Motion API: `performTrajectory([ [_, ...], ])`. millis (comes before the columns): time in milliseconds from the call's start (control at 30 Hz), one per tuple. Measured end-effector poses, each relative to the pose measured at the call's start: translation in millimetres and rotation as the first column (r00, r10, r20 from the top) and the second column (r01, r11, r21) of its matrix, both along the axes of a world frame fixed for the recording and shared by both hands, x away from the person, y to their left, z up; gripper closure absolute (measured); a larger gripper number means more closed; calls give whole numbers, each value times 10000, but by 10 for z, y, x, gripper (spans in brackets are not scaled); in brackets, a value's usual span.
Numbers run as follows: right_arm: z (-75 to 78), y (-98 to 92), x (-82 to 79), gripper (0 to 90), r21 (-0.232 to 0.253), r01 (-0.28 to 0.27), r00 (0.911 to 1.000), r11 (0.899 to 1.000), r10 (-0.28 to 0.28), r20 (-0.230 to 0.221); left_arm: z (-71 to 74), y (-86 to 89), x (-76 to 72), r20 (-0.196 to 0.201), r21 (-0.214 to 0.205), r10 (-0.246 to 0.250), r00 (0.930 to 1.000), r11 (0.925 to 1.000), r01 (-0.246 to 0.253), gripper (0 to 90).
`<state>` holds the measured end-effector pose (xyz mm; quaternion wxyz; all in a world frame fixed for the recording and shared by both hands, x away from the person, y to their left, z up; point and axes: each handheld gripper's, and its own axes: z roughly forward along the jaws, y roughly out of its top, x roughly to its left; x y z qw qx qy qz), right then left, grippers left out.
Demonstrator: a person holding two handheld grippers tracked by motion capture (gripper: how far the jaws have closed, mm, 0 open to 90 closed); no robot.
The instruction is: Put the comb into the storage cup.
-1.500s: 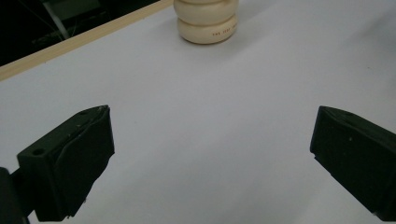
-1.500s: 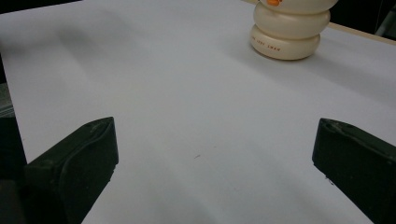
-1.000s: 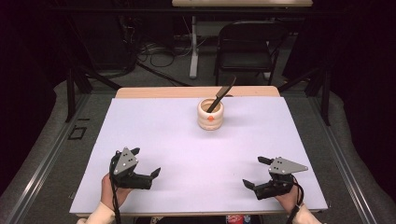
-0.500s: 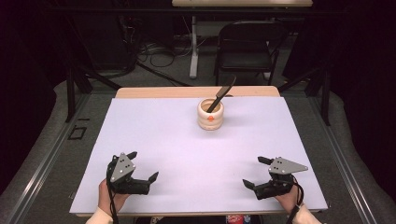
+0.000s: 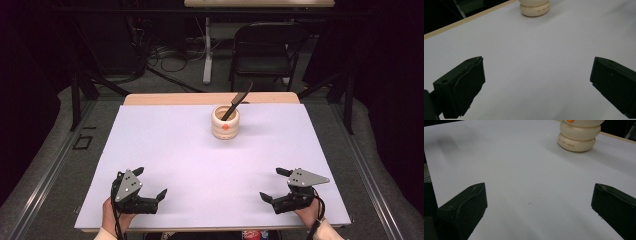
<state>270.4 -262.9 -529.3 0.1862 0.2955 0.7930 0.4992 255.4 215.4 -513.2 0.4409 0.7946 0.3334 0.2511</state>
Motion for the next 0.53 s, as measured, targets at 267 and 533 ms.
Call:
performTrajectory([
  [267,0,-3,-2,0,-13,16,10000,10000,-16,7,-30,26,-28,-80,-25,36,10000,10000,-36,0],
  [533,2,-8,-4,0,-30,42,10000,10000,-42,52,-97,44,46,-303,170,120,9995,9998,-114,0],
])
